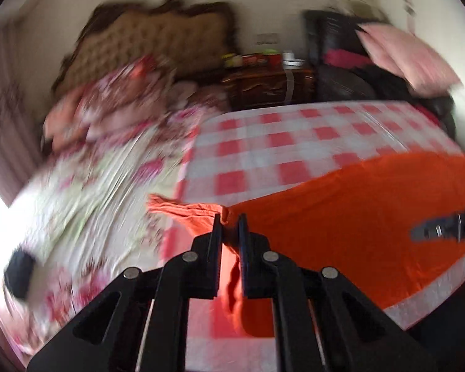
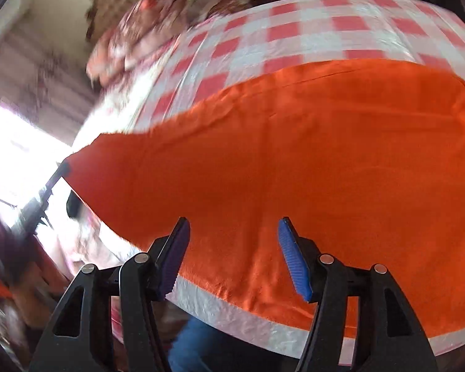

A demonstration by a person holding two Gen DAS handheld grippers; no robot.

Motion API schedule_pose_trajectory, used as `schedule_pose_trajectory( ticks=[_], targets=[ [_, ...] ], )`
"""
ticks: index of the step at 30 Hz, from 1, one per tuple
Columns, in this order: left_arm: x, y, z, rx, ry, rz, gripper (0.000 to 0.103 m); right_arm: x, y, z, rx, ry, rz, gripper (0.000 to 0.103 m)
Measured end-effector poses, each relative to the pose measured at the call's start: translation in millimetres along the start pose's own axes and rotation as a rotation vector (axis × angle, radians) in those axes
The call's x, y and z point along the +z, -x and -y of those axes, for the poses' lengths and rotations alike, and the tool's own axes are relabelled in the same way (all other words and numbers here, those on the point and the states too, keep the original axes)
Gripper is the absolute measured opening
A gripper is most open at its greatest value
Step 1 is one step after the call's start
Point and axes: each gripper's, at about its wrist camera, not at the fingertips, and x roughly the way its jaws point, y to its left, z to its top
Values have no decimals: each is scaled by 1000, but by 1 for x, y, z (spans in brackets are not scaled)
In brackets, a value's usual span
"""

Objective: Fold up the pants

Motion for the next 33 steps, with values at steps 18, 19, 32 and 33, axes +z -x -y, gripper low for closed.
schedule_pose_trajectory(
  ticks=[18, 19, 32, 33],
  targets=[
    [-47, -18, 154, -60, -292, 31, 9, 30, -14, 43, 229, -203, -111, 59],
    [-46, -17, 152, -58, -290, 35, 9, 36, -19, 35, 245, -196, -124, 59],
    [-51, 15, 146, -57, -294, 93, 9, 90, -77, -25, 113, -66, -156, 38],
    [-52, 16, 150, -53, -310, 96, 9, 95, -77, -25, 106, -61, -136, 25]
  ],
)
